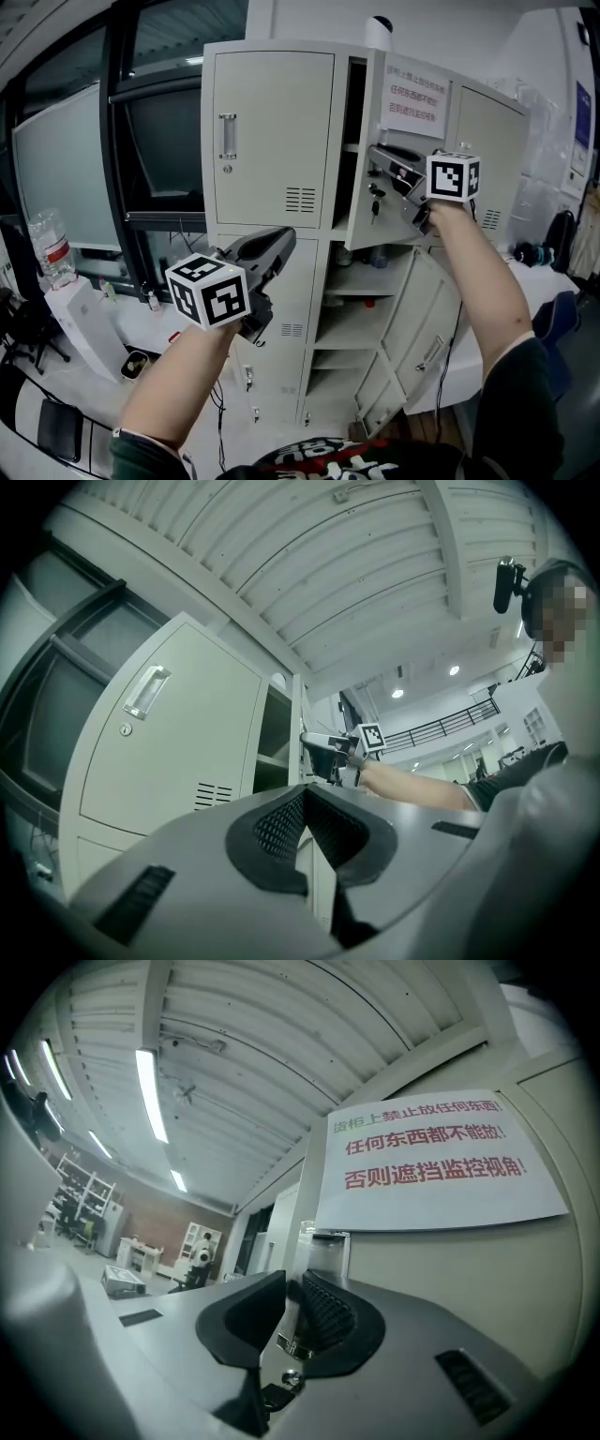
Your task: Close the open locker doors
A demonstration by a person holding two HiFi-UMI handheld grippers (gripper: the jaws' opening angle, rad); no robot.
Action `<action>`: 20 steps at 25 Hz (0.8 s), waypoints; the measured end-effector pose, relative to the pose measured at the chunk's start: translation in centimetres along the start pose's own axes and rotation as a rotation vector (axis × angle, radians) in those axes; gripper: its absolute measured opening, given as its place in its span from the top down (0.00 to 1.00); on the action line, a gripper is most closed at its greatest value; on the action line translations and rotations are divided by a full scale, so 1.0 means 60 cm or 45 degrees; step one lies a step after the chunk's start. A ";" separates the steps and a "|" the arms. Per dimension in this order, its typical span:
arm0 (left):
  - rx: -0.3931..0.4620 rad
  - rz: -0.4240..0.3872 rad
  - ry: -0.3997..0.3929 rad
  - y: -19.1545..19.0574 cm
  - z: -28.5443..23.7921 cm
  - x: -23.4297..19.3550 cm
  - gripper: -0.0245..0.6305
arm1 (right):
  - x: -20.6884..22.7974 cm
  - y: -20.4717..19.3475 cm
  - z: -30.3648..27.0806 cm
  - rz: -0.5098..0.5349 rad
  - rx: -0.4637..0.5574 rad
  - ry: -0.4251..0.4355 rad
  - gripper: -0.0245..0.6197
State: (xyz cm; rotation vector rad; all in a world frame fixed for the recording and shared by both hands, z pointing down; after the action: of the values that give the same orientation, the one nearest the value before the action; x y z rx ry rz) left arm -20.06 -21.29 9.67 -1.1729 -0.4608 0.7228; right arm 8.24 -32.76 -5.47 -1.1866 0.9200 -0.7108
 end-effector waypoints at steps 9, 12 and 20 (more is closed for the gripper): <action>-0.020 0.007 0.016 -0.013 0.027 -0.045 0.95 | 0.022 -0.013 -0.056 -0.017 -0.054 -0.208 0.85; -0.028 -0.002 0.017 -0.012 0.035 -0.058 0.95 | 0.030 -0.016 -0.071 -0.015 -0.061 -0.259 0.86; -0.038 -0.008 0.031 -0.011 0.057 -0.094 0.95 | 0.054 -0.023 -0.106 0.000 -0.100 -0.393 0.86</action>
State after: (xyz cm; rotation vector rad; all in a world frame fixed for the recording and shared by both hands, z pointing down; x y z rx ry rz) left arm -26.10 -23.21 11.65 -1.2067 -0.4556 0.6976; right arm 4.14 -38.77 -5.55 -1.3225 0.6940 -0.4769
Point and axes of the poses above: the fingertips, and each gripper's own axes: z backward along the fingers, x to its right, y out of its top, the point moved 9 cm from there along z, backward along the fingers, and after that the axes turned 6 degrees about y, right-handed, at the moved point
